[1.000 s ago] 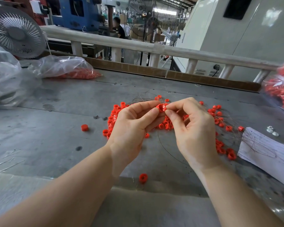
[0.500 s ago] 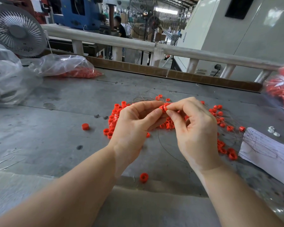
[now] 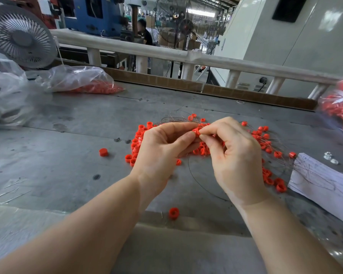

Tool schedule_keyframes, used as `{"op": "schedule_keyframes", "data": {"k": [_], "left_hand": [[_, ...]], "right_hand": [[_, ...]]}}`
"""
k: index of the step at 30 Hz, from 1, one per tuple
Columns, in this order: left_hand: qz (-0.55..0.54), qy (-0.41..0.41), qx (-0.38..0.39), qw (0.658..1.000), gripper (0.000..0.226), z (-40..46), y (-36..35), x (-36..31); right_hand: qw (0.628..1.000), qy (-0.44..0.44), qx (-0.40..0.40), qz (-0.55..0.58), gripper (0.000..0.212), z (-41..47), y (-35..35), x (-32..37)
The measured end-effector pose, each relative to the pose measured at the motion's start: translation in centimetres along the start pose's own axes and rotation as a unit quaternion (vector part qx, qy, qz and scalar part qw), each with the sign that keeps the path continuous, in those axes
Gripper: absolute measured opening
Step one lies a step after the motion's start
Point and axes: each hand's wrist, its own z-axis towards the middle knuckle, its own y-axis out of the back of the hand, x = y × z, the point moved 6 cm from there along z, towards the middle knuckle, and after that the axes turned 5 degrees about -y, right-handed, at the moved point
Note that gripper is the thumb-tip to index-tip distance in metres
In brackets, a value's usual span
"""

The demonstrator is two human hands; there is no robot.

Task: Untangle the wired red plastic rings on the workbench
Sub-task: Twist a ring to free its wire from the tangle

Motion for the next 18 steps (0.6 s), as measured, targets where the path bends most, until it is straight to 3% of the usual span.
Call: {"op": "schedule_keyframes", "data": {"k": [18], "left_hand": [[0.030,-0.005,-0.021,0.999,0.017,-0.03,0.16,-0.23]], "right_hand": [[1.000,-0.001,0.014,-0.020,0.006,0.14,-0.25,0.45]]}}
